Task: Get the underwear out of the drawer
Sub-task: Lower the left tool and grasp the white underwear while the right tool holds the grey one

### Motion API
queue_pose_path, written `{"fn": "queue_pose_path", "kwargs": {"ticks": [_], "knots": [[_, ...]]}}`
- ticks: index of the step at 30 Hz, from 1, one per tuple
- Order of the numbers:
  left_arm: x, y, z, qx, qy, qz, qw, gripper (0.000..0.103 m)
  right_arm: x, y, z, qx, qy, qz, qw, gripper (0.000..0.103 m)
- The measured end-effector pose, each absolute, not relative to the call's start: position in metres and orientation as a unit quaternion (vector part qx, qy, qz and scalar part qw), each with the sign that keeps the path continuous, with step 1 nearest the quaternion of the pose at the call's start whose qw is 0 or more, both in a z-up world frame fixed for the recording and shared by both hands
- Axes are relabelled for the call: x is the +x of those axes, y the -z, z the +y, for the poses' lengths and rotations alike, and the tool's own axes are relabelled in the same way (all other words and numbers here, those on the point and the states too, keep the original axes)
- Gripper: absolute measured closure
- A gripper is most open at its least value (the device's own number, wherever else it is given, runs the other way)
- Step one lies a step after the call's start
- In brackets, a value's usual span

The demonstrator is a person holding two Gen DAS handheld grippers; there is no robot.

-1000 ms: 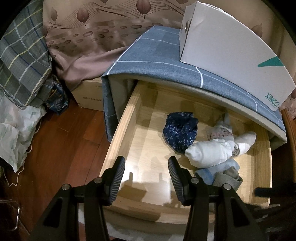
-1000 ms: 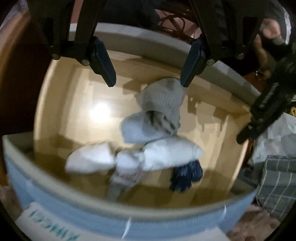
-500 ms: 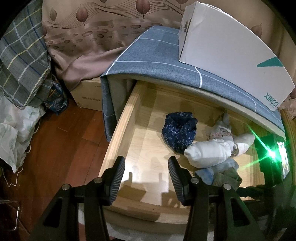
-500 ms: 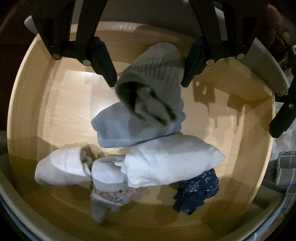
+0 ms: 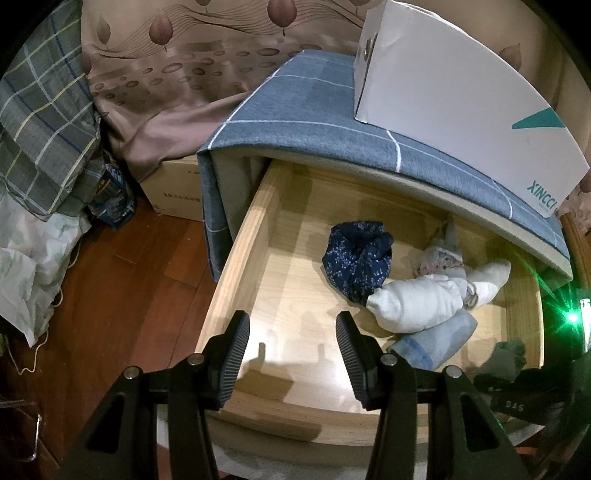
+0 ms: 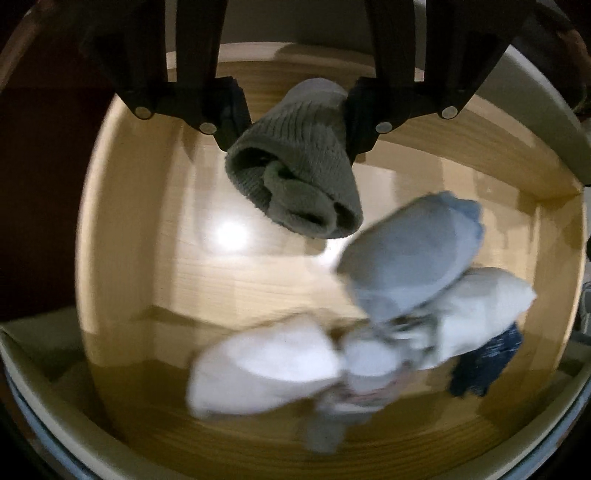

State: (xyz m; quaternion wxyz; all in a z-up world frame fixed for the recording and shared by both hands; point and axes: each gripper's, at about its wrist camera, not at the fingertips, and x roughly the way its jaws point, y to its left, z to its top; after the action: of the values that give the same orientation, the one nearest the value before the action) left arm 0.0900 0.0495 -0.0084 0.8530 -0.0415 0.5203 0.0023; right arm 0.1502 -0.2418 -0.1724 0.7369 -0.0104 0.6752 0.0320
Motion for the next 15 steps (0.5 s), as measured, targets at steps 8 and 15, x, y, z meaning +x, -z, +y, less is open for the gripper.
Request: {"fn": "queue_pose_path", "kwargs": {"ticks": [8,15], "knots": [[0.090,0.011,0.047,-0.032,-0.001,0.527,0.849,0.053,0.137,0.176,-0.265,-0.015,-0.006,0.661,0.750,0.064],[0.092,0.018,0.039,-0.027,0.045,0.555,0.830,0.053,0.126,0.182,-0.272,0.013,-0.002,0.657,0.754,0.064]]}}
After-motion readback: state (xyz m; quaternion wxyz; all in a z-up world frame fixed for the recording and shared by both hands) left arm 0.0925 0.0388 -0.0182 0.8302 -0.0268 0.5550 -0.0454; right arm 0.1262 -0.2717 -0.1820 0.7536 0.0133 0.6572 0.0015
